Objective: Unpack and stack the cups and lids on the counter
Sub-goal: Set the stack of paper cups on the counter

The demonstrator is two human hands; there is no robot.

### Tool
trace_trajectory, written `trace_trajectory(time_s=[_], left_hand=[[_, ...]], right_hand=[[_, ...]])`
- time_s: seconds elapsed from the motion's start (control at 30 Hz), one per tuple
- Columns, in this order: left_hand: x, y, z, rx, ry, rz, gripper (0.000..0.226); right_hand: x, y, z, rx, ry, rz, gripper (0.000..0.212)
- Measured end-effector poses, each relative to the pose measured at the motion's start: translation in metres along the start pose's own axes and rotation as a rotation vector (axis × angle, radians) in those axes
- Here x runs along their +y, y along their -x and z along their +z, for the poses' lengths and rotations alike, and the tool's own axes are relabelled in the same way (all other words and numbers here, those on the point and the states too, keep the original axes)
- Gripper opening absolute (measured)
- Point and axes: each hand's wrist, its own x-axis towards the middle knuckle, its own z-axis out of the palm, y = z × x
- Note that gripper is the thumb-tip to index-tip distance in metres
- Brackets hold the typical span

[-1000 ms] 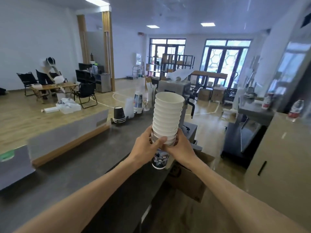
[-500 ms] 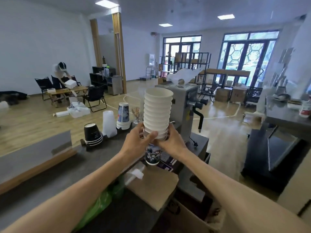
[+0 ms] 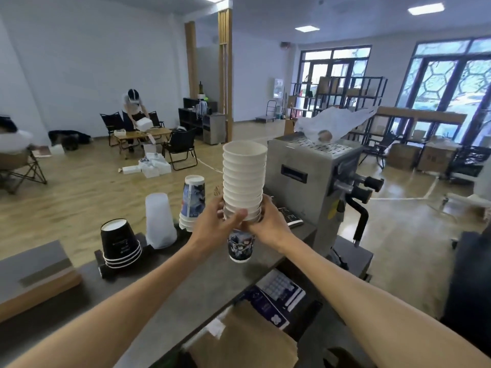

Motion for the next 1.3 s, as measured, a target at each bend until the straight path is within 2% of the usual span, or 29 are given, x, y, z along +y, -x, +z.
trace_trajectory(time_s=[0.2,0.23,0.3,0.37,0.6,0.8,0.87,1.0,1.03,1.13,1.17,1.3], left_hand=[[-0.018,-0.063,-0.002,0.043,-0.043,-0.088,0.084],[-0.019,-0.070,-0.002,0.051,-0.047,-0.120,0.077],[-0.025,-0.084,-0.003,0.074,-0.052,-0.153,0.046],[-0.028,-0.093,-0.002,0.104,-0.031,-0.161,0.037],[-0.041,-0.097,0.012,0.187,0.012,-0.261,0.051],[-0.044,-0.091,0.029,0.260,-0.016,-0.283,0.053],[-0.040,-0.089,0.033,0.266,-0.030,-0.297,0.055],[-0.034,-0.083,0.036,0.273,-0.045,-0.302,0.057],[-0.033,-0.081,0.036,0.280,-0.050,-0.308,0.056],[-0.026,-0.069,0.038,0.289,-0.080,-0.314,0.062],[-0.024,-0.064,0.040,0.293,-0.097,-0.323,0.065],[-0.021,-0.035,0.044,0.321,-0.144,-0.395,0.070]], right_hand=[[0.021,-0.076,0.009,-0.083,-0.054,-0.020,0.089],[0.026,-0.085,0.011,-0.095,-0.065,-0.024,0.090],[0.034,-0.104,0.016,-0.139,-0.086,-0.039,0.091],[0.046,-0.120,0.020,-0.185,-0.120,-0.031,0.093],[0.079,-0.146,0.038,-0.255,-0.190,-0.016,0.096],[0.081,-0.147,0.034,-0.309,-0.219,-0.040,0.097],[0.080,-0.144,0.028,-0.334,-0.209,-0.060,0.087],[0.076,-0.139,0.014,-0.382,-0.165,-0.084,0.048],[0.078,-0.139,0.013,-0.384,-0.148,-0.080,0.049],[0.075,-0.129,0.011,-0.370,-0.126,-0.041,0.093],[0.076,-0.127,0.011,-0.359,-0.123,-0.038,0.094],[0.080,-0.107,0.015,-0.264,-0.084,0.062,0.069]])
